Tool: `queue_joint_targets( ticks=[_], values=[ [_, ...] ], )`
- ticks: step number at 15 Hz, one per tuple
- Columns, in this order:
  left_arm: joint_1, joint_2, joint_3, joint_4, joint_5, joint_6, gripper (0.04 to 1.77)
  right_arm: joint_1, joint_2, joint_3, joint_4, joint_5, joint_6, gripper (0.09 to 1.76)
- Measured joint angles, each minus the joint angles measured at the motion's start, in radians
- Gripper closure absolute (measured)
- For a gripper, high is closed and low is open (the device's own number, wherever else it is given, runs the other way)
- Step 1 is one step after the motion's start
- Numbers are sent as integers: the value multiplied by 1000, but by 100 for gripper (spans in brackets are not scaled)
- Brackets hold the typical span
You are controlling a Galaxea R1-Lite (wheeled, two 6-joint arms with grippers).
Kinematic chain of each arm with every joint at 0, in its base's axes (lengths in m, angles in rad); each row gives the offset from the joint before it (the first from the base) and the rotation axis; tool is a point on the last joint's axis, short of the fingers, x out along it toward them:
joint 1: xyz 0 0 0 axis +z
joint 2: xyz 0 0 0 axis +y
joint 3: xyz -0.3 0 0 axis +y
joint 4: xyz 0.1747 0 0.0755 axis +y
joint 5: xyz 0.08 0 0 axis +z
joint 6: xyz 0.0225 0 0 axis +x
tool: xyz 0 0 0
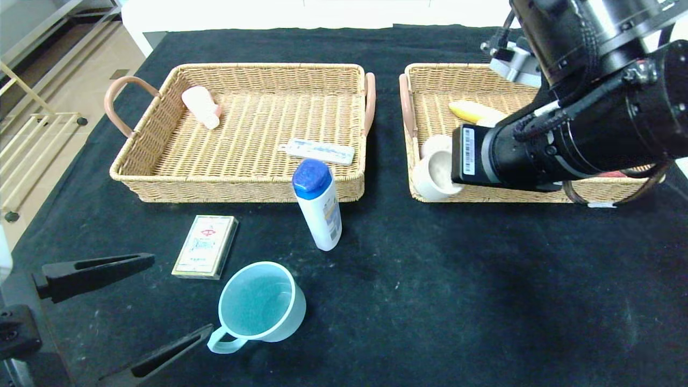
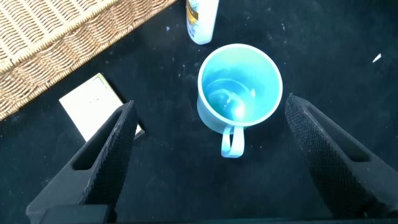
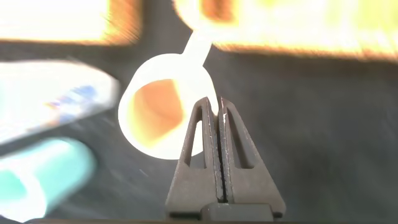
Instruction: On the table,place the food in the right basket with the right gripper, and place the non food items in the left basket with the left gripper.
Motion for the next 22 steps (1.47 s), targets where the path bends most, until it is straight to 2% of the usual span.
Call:
queue_joint_targets(
  ticks=[5, 10, 15, 21, 22],
  values=[
    [0, 0, 0, 0, 0, 0, 9, 32, 56, -13, -276, -1, -53, 172],
    [0, 0, 0, -1, 0, 0, 9, 51, 122, -12, -473, 3, -63, 172],
    [0, 5, 4, -1, 0, 1, 9, 84, 191, -12, -611, 2, -97, 172],
    [0, 9, 6, -2, 0, 1, 9, 89, 239, -12, -677, -2, -110, 172],
    [0, 9, 6, -1, 0, 1, 9, 89, 242, -11, -678, -1, -111, 153]
  ],
)
